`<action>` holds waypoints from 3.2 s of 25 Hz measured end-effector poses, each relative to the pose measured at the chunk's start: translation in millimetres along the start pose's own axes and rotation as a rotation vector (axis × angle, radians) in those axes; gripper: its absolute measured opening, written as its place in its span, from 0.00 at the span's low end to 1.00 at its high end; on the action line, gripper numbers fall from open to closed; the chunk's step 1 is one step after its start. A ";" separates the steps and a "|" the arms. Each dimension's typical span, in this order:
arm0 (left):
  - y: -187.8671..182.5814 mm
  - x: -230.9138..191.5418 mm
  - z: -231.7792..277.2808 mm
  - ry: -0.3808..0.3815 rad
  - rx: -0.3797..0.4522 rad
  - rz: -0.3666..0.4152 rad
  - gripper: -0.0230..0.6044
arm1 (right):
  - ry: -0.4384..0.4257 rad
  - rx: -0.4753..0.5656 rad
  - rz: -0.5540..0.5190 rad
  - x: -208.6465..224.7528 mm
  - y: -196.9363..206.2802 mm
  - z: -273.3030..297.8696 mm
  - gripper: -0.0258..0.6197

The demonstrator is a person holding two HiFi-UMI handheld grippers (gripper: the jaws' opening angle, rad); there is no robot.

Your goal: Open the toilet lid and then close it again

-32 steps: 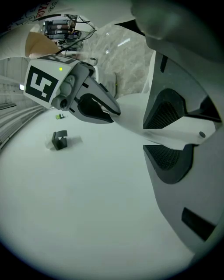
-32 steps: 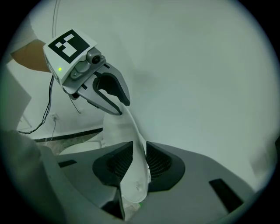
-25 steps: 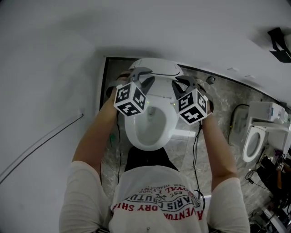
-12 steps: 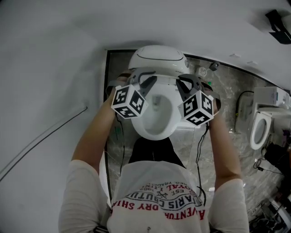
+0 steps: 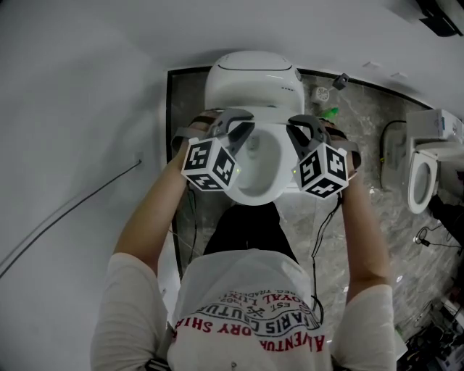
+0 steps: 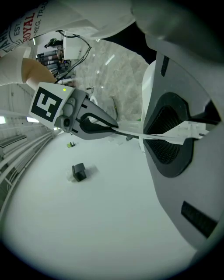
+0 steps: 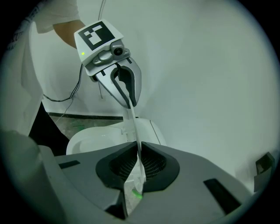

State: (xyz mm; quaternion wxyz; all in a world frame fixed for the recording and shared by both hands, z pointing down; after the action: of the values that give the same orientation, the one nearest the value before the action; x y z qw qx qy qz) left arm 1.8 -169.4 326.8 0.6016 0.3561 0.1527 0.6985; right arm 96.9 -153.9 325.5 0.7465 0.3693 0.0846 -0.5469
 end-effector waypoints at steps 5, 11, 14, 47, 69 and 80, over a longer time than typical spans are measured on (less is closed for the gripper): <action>-1.3 33.4 -5.2 0.017 0.015 -0.017 0.10 | 0.012 0.007 -0.050 -30.3 4.9 -15.7 0.09; 2.8 67.2 -6.2 0.011 0.031 -0.044 0.11 | 0.019 -0.004 -0.088 -62.5 10.9 -25.0 0.09; 4.4 84.8 -8.3 -0.004 0.023 -0.046 0.12 | 0.031 0.001 -0.111 -79.4 12.8 -31.3 0.09; 67.3 299.9 51.5 -0.219 -0.161 0.128 0.16 | 0.192 0.040 -0.300 -296.1 92.0 -31.7 0.09; 143.5 396.5 126.0 -0.156 -0.306 0.161 0.20 | 0.187 -0.037 -0.380 -415.3 145.7 30.2 0.11; 174.6 422.0 164.4 -0.123 -0.395 0.165 0.21 | 0.101 -0.097 -0.381 -448.0 169.8 62.9 0.13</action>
State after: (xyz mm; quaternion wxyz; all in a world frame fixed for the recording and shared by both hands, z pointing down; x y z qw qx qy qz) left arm -23.4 155.7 686.3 0.6085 0.2848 -0.0538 0.7387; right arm 55.2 165.3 685.8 0.6413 0.3373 0.2164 -0.6544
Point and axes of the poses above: the fingertips, and each gripper's own axes: z forward along the fingers, x to its right, y out of its underside, the point moved 3 cm from there along -z, backward along the fingers, and after that the axes turned 9 degrees about y, right-handed, at the moved point
